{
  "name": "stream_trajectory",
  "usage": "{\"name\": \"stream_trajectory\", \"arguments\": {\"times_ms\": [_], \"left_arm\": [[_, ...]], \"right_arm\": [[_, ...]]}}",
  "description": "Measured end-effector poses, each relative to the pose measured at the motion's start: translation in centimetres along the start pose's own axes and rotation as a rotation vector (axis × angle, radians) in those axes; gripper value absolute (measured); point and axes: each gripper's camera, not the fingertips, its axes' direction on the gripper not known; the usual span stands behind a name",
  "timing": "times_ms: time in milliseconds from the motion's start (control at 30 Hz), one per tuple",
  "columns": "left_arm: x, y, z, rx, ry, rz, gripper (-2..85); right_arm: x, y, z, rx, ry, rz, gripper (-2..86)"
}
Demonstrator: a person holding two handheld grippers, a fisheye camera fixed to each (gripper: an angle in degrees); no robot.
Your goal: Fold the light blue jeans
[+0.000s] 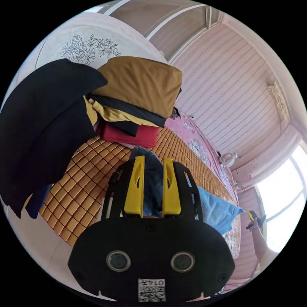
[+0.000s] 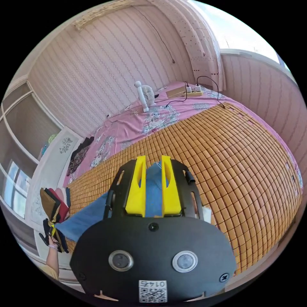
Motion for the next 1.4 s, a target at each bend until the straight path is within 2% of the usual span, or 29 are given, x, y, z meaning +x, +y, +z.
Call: {"name": "stream_trajectory", "arguments": {"times_ms": [133, 200, 300, 367, 433, 633, 767, 867, 1000, 1133, 1233, 1400], "left_arm": [[3.6, 0.5, 1.1, -0.005, -0.079, 0.104, 8.1], [6.9, 2.0, 3.1, -0.132, -0.134, 0.261, 7.7], [9.9, 4.8, 6.7, -0.273, -0.241, 0.388, 6.5], [11.0, 5.9, 9.0, -0.352, -0.326, 0.44, 4.8], [12.9, 6.5, 9.1, -0.314, -0.403, 0.521, 2.4], [16.6, 6.2, 8.5, -0.45, -0.492, 0.652, 0.0], [16.3, 6.2, 5.0, -0.455, -0.419, 0.606, -0.4], [17.6, 6.5, -0.2, -0.299, -0.312, 0.573, -0.3], [24.5, 7.3, -5.4, -0.152, -0.15, 0.705, 3.1], [32.3, 9.0, -3.8, -0.224, 0.042, 0.876, 6.1], [39.4, 11.0, 0.3, -0.323, 0.159, 0.957, 7.0], [51.2, 15.3, 8.7, -0.464, 0.237, 1.095, 8.6]], "right_arm": [[-0.4, 3.1, 4.5, -0.127, 0.226, -0.153, 13.4], [0.4, 6.4, 7.0, -0.222, 0.356, -0.251, 13.4], [1.4, 9.5, 9.5, -0.33, 0.385, -0.295, 11.3], [1.3, 10.3, 8.8, -0.284, 0.323, -0.304, 7.7], [1.1, 10.6, 8.6, -0.295, 0.295, -0.306, 4.7], [2.6, 15.1, 4.0, -0.345, 0.237, -0.288, 2.2], [4.6, 22.9, -3.1, -0.349, 0.195, -0.276, 3.0], [6.3, 27.8, -7.8, -0.33, 0.183, -0.218, 5.4], [7.4, 29.8, -11.7, -0.28, 0.255, -0.173, 7.0], [5.9, 28.0, -10.7, -0.19, 0.189, -0.225, 8.0], [4.1, 25.5, -6.7, -0.172, 0.119, -0.274, 8.8], [3.7, 22.6, 0.7, -0.122, 0.216, -0.216, 10.7]]}}
